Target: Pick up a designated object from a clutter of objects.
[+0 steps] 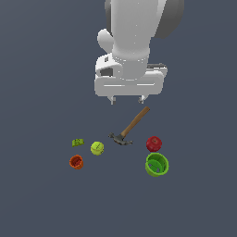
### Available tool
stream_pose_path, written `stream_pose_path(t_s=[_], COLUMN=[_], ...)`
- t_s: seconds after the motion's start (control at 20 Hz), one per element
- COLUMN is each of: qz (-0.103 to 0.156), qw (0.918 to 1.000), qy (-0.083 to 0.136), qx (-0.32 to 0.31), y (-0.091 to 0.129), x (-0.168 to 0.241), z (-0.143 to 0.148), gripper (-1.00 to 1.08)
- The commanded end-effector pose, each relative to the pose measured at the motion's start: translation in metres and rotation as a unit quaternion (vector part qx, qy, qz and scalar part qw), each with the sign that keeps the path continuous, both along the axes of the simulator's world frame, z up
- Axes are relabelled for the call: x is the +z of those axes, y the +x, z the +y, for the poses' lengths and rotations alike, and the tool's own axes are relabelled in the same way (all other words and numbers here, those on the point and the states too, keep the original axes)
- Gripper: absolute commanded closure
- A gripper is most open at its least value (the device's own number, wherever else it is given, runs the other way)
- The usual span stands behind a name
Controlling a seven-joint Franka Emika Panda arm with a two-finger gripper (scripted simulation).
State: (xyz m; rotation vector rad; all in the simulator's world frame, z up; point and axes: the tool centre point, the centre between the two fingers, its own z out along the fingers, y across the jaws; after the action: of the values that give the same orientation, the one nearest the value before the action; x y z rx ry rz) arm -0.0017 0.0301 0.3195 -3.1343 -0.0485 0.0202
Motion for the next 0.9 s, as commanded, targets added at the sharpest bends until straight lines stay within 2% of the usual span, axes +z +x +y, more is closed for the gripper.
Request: stream_pose_path(t_s=[0.0,0.4,0.85], qz=[0.0,0.004,0.004], qw=[1.0,0.9995,0.9996], qy=[0.0,-0.012,-0.012], qx=[0.0,0.028,0.027], y=[0.0,0.001,0.0033], x=[0.0,0.0021,0.0003], z=[0.0,0.0033,0.0015], gripper=[-0.92,-0.92,-0.92])
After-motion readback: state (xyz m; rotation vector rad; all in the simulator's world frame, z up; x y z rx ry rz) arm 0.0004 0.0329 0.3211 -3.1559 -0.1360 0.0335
